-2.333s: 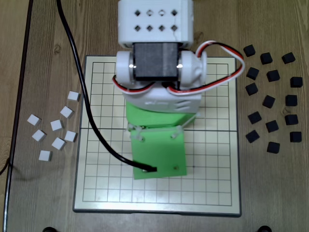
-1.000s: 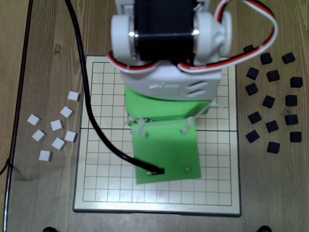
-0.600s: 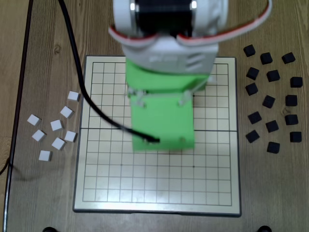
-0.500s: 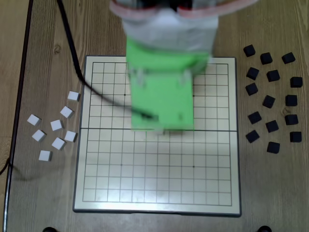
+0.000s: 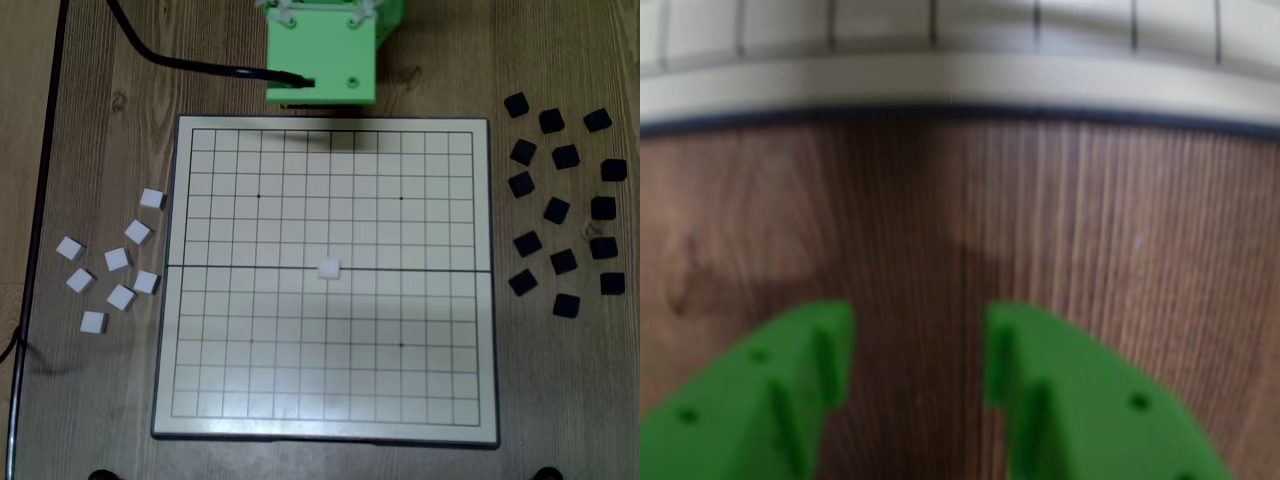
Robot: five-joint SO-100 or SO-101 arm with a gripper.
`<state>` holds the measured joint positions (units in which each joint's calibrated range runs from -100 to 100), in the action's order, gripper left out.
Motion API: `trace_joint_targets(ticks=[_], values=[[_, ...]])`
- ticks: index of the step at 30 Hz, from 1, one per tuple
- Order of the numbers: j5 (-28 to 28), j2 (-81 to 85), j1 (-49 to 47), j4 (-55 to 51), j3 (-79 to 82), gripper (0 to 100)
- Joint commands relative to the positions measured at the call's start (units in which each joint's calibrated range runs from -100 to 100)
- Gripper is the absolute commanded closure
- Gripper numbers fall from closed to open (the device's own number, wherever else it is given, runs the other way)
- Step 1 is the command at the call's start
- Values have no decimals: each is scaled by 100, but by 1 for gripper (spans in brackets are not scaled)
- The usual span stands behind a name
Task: Grasp a White stone and put it on the board on position (0,0).
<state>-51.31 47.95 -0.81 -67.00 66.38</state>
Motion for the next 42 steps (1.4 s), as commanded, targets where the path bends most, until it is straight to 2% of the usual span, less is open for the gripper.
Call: trace_joint_targets(ticks=[1, 9, 25, 42], values=[[15, 932, 76, 329, 830, 91], [93, 1967, 258, 511, 2048, 93], [537, 3171, 413, 296, 3313, 94], [757, 3595, 531, -572, 3352, 94]])
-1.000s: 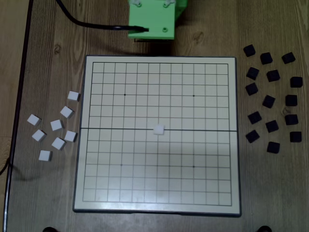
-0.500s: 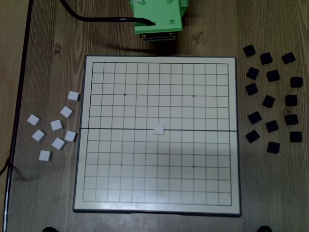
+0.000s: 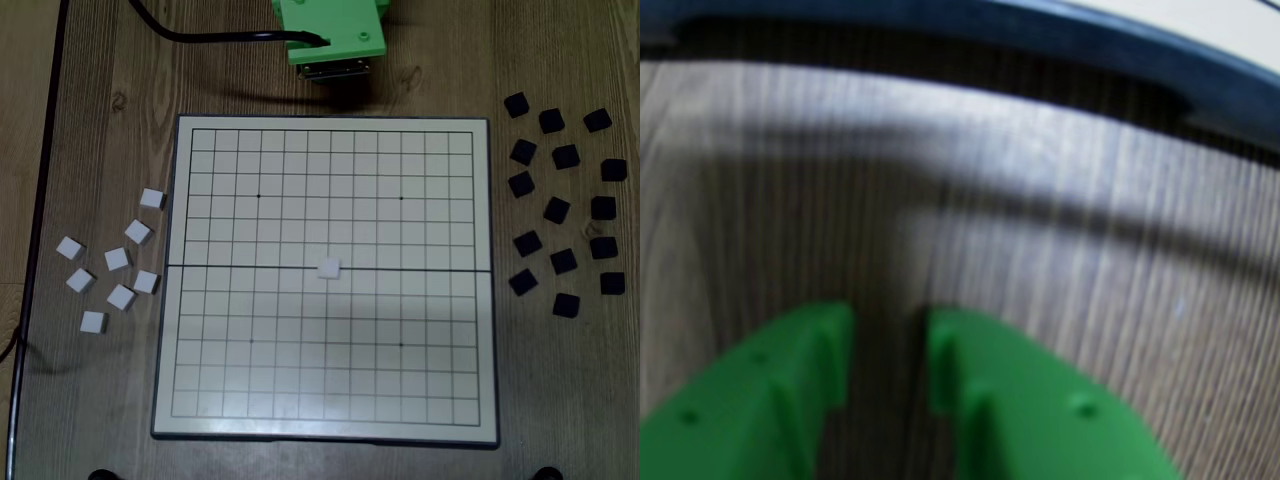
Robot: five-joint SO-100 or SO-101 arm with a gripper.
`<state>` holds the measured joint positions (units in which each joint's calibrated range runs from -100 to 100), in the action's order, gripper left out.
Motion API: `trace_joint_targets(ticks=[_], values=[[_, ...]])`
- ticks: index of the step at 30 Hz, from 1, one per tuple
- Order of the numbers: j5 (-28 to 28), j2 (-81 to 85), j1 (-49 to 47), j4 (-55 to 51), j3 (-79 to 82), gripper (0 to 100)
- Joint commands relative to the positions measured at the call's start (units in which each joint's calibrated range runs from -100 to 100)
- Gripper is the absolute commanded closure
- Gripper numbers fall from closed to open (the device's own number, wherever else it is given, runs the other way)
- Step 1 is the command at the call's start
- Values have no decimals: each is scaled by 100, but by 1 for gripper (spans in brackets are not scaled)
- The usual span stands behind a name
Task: Grasp a White stone and put it on the board on position (0,0).
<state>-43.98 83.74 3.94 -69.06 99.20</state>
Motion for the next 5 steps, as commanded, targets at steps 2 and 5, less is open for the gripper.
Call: trace_joint_targets(ticks=[2, 5], values=[[39, 125, 66, -440, 71, 94], [59, 235, 93, -490, 71, 94]])
